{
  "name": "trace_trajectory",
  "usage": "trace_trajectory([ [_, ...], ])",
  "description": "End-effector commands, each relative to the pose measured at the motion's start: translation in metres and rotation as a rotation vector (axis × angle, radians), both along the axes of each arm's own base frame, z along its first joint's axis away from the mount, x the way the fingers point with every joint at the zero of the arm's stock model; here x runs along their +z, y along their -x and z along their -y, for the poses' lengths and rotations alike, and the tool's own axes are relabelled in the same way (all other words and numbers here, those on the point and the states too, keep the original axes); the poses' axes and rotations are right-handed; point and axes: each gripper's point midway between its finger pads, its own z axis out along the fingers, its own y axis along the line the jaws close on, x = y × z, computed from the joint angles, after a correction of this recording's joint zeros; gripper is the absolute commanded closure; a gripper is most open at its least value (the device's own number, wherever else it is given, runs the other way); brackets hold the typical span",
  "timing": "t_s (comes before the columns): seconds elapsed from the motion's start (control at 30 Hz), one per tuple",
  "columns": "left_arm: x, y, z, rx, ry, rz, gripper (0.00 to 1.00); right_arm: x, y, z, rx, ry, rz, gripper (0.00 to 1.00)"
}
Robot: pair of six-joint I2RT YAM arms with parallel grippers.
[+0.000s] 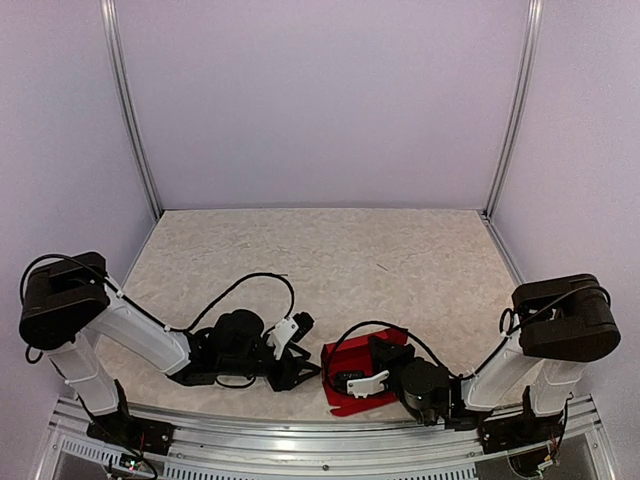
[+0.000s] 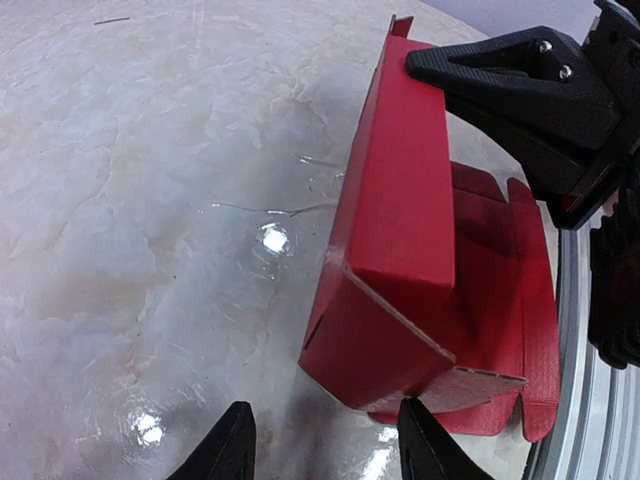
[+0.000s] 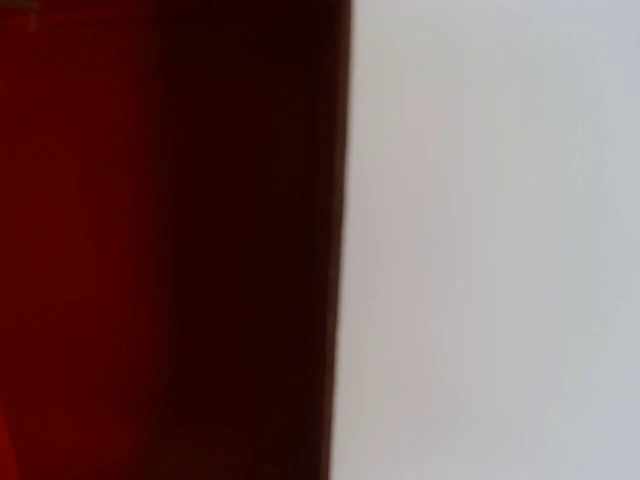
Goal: Fold the paper box
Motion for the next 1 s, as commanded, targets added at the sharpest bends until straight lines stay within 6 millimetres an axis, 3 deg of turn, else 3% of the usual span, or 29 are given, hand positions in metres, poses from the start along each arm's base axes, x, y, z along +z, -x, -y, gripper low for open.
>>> trace_trajectory([
  [0.0,0.002,-0.007,0.013,-0.018,-0.012,0.057,0.52,-0.014,0.005,0.005,0.003,0.055,-0.014,1.0],
  [0.53,-0.004,-0.007,0.039,-0.065,0.013,0.11,0.52,-0.014,0.007,0.002,0.005,0.046,-0.027,1.0],
  [0.97,0.006,-0.028,0.049,0.048,0.058,0.201,0.52,-0.015,0.007,0.001,0.002,0.042,-0.038,1.0],
])
